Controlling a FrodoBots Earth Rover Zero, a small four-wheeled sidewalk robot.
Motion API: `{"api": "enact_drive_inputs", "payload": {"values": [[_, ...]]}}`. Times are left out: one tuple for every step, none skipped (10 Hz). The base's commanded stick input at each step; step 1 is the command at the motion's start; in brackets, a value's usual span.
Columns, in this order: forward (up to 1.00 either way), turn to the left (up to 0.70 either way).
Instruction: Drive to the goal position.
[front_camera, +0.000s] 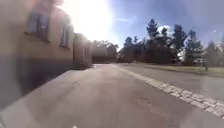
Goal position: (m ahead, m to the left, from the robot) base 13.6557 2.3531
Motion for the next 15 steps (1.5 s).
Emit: {"api": "enact_drive_inputs", "payload": {"values": [[1.00,0.00],[1.00,0.00],[1.00,0.00],[1.00,0.00],[1.00,0.00],[1.00,0.00],[1.00,0.00],[1.00,0.00],[1.00,0.00],[1.00,0.00],[1.00,0.00],[1.00,0.00],[1.00,0.00],[1.00,0.00],[1.00,0.00]]}}
